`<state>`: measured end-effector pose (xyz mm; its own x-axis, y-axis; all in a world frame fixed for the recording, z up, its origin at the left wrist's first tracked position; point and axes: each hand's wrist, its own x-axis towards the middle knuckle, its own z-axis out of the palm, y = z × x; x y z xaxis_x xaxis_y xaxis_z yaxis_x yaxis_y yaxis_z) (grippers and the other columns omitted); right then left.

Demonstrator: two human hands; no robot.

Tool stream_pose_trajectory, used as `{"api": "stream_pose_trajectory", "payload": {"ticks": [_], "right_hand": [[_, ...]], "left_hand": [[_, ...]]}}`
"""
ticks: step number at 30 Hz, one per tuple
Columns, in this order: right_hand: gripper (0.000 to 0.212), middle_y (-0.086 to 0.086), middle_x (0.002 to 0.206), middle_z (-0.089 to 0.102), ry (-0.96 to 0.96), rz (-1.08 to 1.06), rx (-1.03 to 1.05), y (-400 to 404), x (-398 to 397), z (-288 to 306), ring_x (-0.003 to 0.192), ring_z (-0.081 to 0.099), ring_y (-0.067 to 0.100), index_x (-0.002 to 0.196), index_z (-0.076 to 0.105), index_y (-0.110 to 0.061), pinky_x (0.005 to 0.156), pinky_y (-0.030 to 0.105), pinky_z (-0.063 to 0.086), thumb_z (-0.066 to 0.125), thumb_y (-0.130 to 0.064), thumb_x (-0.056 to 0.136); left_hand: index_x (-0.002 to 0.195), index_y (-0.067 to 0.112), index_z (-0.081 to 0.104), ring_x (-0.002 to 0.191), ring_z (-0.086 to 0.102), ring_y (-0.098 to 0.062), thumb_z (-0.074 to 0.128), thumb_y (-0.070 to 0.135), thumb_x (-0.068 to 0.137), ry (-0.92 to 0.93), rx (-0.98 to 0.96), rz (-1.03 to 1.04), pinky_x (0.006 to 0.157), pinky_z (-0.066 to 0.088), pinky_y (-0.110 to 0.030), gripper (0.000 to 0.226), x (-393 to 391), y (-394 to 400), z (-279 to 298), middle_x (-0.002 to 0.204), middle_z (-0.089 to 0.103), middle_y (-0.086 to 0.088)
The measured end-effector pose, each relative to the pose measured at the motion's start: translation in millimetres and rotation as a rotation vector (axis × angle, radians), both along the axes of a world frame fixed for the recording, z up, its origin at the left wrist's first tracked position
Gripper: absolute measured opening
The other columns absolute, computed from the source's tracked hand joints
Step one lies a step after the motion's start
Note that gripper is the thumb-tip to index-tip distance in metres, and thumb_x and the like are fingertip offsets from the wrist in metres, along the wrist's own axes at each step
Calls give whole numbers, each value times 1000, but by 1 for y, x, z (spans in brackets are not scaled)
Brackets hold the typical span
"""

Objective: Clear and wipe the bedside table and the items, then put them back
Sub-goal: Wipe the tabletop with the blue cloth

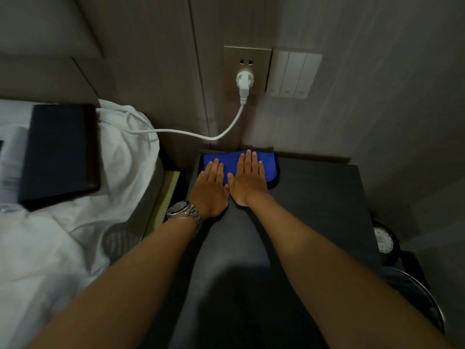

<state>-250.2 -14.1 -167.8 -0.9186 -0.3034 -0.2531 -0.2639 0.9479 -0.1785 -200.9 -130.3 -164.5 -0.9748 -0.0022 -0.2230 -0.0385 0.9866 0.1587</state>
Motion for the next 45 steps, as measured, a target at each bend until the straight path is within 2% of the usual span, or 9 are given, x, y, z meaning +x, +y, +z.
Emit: {"api": "stream_pose_trajectory", "payload": {"ticks": [6, 18, 27, 33, 37, 41, 45], "right_hand": [[69, 15, 162, -24, 9, -9, -9, -26, 2, -2, 150, -22, 29, 153, -17, -3, 123, 44, -8, 14, -43, 105], [71, 17, 162, -21, 35, -40, -45, -46, 18, -1, 150, -19, 31, 154, -14, -4, 123, 46, -6, 18, -43, 105], [71, 16, 162, -24, 27, -58, -61, -44, 65, -4, 149, -22, 30, 154, -17, -4, 123, 45, -10, 18, -43, 105], [71, 16, 162, -23, 32, -61, -67, -40, 106, -5, 150, -22, 29, 154, -15, -4, 122, 44, -12, 18, -42, 105], [71, 16, 162, -22, 32, -77, -74, -38, 137, -6, 150, -21, 29, 155, -14, -4, 123, 45, -9, 20, -41, 104], [71, 16, 162, -22, 27, -76, -77, -35, 164, -6, 150, -20, 30, 155, -14, -3, 123, 45, -8, 19, -41, 104], [70, 15, 162, -22, 23, -70, -76, -31, 190, -5, 150, -21, 29, 154, -15, -4, 123, 44, -10, 19, -41, 105]], "left_hand": [[157, 5, -6, 152, -10, -24, 19, 34, 106, -4, -29, 2, 122, -1, -38, 63, 1, -24, -3, 165, -11, -11], [156, 7, -10, 151, -17, -22, 18, 31, 107, 4, 50, 40, 123, -5, -34, 61, 18, -41, -10, 164, -16, -8], [156, 6, -10, 150, -18, -24, 10, 34, 103, -18, -30, -4, 124, 0, -40, 63, 59, -45, -22, 163, -19, -11], [155, 3, -10, 150, -18, -24, 16, 30, 106, -13, 8, 12, 124, -4, -37, 62, 102, -36, -16, 163, -17, -9], [155, -1, -7, 151, -17, -27, 7, 32, 100, -16, -46, -21, 124, -5, -38, 65, 130, -36, -20, 163, -15, -16], [155, 1, -9, 151, -17, -25, 16, 29, 105, -35, 9, 3, 124, -3, -38, 62, 159, -32, -17, 163, -16, -14], [154, 3, -11, 151, -18, -24, 17, 29, 105, -51, 8, -1, 124, -2, -38, 62, 185, -29, -14, 163, -18, -12]]}}
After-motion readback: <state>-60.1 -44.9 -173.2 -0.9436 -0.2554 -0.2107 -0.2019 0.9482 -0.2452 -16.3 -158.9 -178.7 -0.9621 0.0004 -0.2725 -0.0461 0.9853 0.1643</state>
